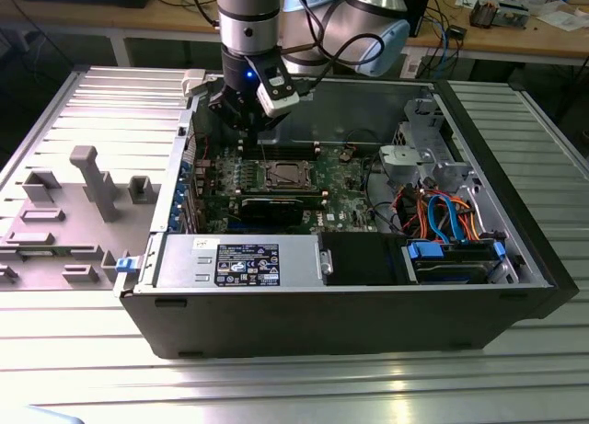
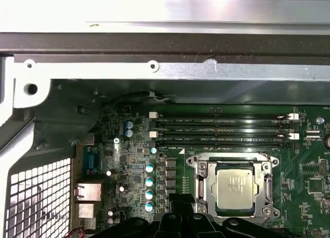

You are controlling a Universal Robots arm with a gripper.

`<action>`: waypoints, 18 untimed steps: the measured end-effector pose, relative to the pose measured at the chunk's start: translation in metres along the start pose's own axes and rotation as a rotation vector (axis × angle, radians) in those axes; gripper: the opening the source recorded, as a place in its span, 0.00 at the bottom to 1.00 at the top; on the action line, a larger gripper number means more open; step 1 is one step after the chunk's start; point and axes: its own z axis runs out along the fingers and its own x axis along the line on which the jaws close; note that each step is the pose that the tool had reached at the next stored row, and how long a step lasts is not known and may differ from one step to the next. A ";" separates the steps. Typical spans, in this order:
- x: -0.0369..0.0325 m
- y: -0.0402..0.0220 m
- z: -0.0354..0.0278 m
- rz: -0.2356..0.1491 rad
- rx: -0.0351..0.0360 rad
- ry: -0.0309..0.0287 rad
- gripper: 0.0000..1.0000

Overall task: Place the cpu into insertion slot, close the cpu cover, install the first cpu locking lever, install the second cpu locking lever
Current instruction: 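Install the first cpu locking lever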

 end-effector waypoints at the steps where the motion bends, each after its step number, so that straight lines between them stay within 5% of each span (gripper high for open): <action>1: 0.0000 0.0000 0.0000 0.000 0.0000 0.0000 0.11; 4: 0.0001 0.0002 0.0000 0.000 0.0000 0.0000 0.11; 5: 0.0016 0.0135 0.0006 0.000 -0.0001 -0.0001 0.11; 6: 0.0018 0.0198 0.0015 0.000 0.0001 0.0000 0.11; 12: -0.0028 0.0245 0.0023 -0.001 0.0000 0.0000 0.11; 18: -0.0185 0.0251 0.0029 -0.001 0.0001 -0.0013 0.11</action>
